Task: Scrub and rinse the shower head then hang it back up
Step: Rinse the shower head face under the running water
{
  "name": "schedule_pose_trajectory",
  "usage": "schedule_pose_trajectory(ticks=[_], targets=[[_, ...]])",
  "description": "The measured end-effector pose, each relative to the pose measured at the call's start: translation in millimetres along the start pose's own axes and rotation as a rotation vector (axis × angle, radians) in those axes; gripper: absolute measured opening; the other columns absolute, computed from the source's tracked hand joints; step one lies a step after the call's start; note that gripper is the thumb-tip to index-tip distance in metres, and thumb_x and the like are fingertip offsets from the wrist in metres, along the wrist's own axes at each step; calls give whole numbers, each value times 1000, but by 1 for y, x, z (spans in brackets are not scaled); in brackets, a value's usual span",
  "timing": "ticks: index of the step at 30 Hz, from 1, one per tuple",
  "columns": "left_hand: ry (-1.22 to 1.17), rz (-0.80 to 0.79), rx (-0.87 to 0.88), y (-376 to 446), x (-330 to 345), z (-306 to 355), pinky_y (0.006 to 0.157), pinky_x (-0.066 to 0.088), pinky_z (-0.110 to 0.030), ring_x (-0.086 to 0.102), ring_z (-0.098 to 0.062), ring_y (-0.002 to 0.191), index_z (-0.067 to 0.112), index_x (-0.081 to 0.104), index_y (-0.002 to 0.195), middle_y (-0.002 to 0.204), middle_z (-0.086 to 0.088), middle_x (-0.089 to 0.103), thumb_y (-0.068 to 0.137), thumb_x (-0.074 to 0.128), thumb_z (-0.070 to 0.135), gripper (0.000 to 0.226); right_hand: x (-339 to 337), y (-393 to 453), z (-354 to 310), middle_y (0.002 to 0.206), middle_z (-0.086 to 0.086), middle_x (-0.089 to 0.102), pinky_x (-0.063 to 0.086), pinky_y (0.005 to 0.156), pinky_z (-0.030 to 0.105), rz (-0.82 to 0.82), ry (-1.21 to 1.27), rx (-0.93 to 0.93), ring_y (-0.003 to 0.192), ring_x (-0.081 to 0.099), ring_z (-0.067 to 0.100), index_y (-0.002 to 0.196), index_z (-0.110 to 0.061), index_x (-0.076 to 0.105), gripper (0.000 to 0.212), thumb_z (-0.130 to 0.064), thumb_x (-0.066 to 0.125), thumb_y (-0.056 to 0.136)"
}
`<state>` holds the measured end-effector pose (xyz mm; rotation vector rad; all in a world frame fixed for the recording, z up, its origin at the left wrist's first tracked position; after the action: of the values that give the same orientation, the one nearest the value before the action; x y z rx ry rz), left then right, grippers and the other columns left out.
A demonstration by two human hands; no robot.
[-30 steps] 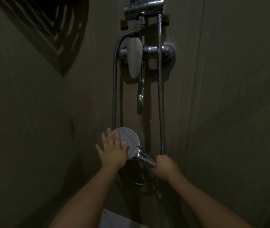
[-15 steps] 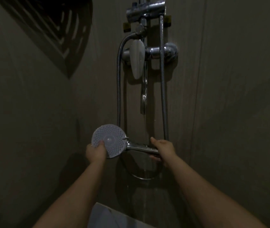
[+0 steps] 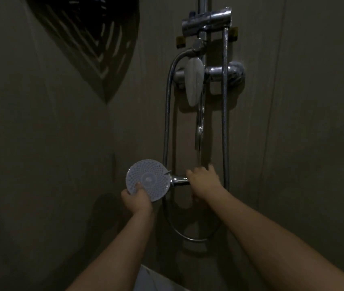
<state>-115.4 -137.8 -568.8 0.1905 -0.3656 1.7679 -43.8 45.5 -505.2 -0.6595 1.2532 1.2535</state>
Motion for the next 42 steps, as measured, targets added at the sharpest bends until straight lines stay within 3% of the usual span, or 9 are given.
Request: schedule_pose_trajectory(ticks=[5, 11, 15, 19, 24, 29, 34, 38, 42], targets=[[23, -173, -4, -2, 26, -4, 94, 49, -46, 57, -32, 108, 7, 51, 118, 121, -18, 57, 97, 39, 16, 26, 20, -3, 16, 115, 12, 61, 47, 77, 34, -250, 273, 74, 102, 60, 28, 113, -10, 56, 65, -50, 76, 66], [-94, -389, -188, -17, 58, -33, 81, 54, -41, 60, -25, 96, 12, 47, 126, 116, -13, 58, 98, 34, 15, 31, 13, -20, 50, 102, 9, 64, 40, 70, 32, -68, 160, 138, 95, 62, 26, 100, -12, 59, 66, -72, 51, 73], [64, -544, -277, -39, 79, -60, 94, 50, -46, 59, -29, 104, 10, 46, 129, 116, -14, 59, 98, 36, 17, 33, 12, -35, 86, 74, 3, 56, 40, 64, 32, -117, 79, 189, 72, 56, 19, 66, -15, 45, 58, -71, 38, 81], [98, -648, -318, -62, 96, -71, 82, 55, -38, 63, -27, 100, 8, 50, 126, 118, -15, 62, 97, 40, 15, 31, 10, -53, 111, 62, -1, 48, 41, 62, 31, -75, 104, 247, 62, 51, 16, 58, -20, 43, 58, -66, 23, 88], [-80, -678, -393, -82, 110, -72, 84, 52, -38, 63, -25, 93, 4, 51, 126, 104, -13, 65, 96, 46, 15, 33, 14, -70, 120, 75, 1, 47, 47, 64, 33, -97, 58, 292, 72, 54, 19, 112, -23, 54, 37, -45, 30, 97], [-212, -840, -545, -120, 127, -74, 90, 51, -43, 61, -29, 107, 12, 58, 117, 119, -15, 63, 91, 54, 19, 28, 19, -60, 86, 91, 11, 56, 42, 67, 33, -76, 378, 326, 81, 57, 24, 114, -15, 56, 46, -44, 25, 97], [-267, -830, -570, -117, 122, -58, 60, 57, -33, 68, -23, 88, 12, 66, 101, 91, -10, 74, 94, 49, 15, 19, -17, -43, 49, 90, 12, 62, 45, 73, 36, 88, 376, 213, 90, 62, 30, 93, -9, 63, 44, -39, 30, 97], [-321, -758, -492, -95, 112, -33, 77, 52, -40, 63, -27, 92, 4, 58, 106, 96, -13, 66, 96, 41, 7, 20, -100, -46, 45, 71, 0, 52, 39, 57, 24, 533, 414, 93, 63, 50, 17, 71, -17, 59, 30, -31, 44, 93], [-292, -697, -390, -73, 102, -14, 100, 41, -44, 58, -19, 80, 3, 56, 94, 85, -9, 60, 97, 37, 3, 19, -187, -24, 47, 64, 0, 54, 29, 48, 9, 653, 790, 14, 56, 47, 11, 69, -17, 60, 30, -27, 47, 94]])
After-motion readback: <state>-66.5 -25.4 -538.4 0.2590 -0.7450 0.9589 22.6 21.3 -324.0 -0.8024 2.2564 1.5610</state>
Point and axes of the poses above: each hand's wrist, its own y-axis towards the middle knuckle, its own x-axis out of the palm, z = x × y, the point moved 8 cm from there along y, towards the middle knuckle
